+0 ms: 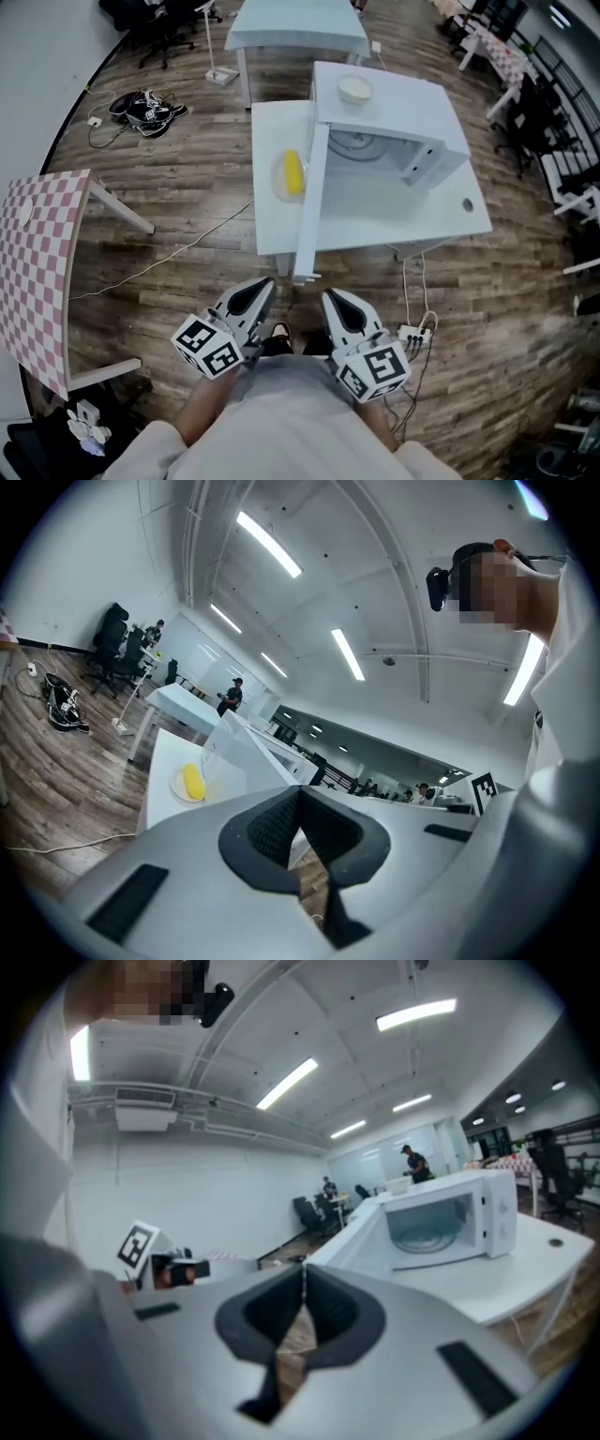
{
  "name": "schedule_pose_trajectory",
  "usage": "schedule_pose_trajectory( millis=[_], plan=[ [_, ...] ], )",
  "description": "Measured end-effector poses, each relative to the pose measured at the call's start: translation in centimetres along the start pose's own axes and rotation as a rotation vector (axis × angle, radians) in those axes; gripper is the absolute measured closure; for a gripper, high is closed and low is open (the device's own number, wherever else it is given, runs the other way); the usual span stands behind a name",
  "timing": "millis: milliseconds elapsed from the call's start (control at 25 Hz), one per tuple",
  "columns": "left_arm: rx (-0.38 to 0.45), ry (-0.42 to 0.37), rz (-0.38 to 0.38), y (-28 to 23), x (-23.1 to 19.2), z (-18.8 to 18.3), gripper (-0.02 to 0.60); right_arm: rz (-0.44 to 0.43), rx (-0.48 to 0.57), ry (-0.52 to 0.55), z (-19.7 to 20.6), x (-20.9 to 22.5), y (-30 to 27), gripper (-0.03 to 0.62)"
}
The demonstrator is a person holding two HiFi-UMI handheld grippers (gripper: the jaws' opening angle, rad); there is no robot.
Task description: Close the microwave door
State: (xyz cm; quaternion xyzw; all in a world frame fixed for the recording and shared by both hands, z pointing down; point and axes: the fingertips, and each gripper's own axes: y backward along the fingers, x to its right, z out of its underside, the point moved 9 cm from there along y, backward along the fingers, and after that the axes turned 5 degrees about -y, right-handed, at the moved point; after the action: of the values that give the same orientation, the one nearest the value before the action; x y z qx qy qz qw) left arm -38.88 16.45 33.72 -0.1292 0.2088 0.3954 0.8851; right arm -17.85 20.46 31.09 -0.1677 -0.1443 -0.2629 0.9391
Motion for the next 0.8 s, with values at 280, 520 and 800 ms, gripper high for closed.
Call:
schedule_pose_trajectory(
  millis=[280, 520, 800],
  plan=[
    [-0.024, -0.048, -0.027, -2.1, -0.9, -0.6, 0.568, -0.086, -0.021, 0.000, -2.0, 3.7, -2.6, 0.571],
    [-0.020, -0.076, -0.111, -3.3, -1.3, -0.1, 0.568, -0.165, -0.055, 0.021, -3.6, 6.2, -4.8, 0.571],
    [-0.025, -0.048, -0.126, -4.2, -1.6, 0.6, 0.568, -0.223, -0.100, 0.030, -4.5, 8.1, -6.6, 0.571]
  ],
)
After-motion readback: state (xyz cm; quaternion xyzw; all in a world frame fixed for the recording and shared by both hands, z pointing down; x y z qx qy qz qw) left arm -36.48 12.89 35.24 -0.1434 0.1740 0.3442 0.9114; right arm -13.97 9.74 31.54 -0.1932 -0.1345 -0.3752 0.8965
